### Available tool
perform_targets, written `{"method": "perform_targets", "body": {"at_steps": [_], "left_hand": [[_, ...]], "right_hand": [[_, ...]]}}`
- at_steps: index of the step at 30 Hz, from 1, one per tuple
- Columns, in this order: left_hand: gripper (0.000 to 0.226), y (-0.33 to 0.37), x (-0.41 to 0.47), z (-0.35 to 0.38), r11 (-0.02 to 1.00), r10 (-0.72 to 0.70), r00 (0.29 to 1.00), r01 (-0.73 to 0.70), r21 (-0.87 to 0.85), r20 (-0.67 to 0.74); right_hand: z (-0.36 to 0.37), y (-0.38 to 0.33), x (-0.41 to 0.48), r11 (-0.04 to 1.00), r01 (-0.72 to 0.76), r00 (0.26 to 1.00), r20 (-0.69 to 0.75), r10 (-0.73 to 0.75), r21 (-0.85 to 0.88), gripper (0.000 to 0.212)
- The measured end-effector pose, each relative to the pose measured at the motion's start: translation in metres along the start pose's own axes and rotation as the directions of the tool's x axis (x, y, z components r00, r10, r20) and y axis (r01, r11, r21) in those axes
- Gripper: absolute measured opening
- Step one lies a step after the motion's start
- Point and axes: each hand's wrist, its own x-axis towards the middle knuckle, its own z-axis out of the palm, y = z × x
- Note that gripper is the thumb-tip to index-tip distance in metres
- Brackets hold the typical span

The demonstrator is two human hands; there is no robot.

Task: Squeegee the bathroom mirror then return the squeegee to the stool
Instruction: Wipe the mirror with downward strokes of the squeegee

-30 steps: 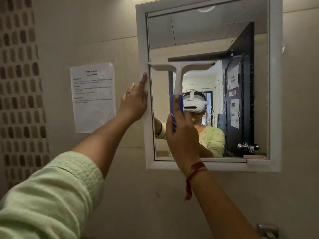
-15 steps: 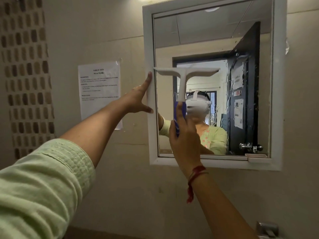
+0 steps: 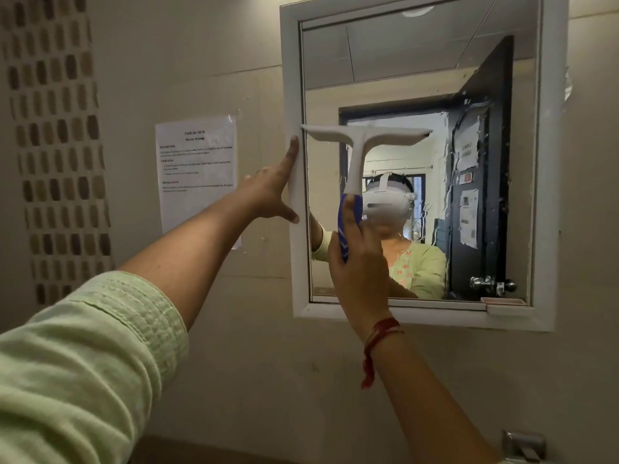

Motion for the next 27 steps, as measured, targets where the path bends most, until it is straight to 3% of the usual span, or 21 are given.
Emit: {"method": "perform_targets", "body": {"at_steps": [4, 8, 13, 20, 27], "left_hand": [[0.141, 0.003, -0.002, 0.000, 0.999, -0.009, 1.000, 0.009, 0.051, -0.011], [0.141, 0.005, -0.002, 0.000, 0.998, -0.015, 1.000, 0.015, 0.065, -0.005], [0.140, 0.007, -0.005, 0.000, 1.000, -0.008, 1.000, 0.008, 0.010, -0.006], [0.138, 0.009, -0.010, -0.002, 0.999, -0.015, 1.000, 0.016, -0.040, 0.011], [0.137, 0.011, -0.010, -0.002, 0.990, 0.011, 0.999, -0.005, -0.141, 0.043]], "right_hand": [[-0.003, 0.011, -0.035, 1.000, 0.023, 1.000, 0.001, -0.023, -0.007, 0.062], [-0.006, 0.009, -0.013, 0.999, 0.031, 1.000, 0.000, -0.031, 0.039, 0.065], [-0.005, 0.007, 0.005, 0.999, 0.031, 1.000, 0.006, -0.031, 0.030, 0.066], [-0.012, 0.024, -0.069, 0.998, 0.035, 0.997, 0.064, -0.038, 0.044, 0.072], [-0.015, 0.017, -0.019, 0.998, 0.044, 0.999, 0.026, -0.045, 0.052, 0.069]]}}
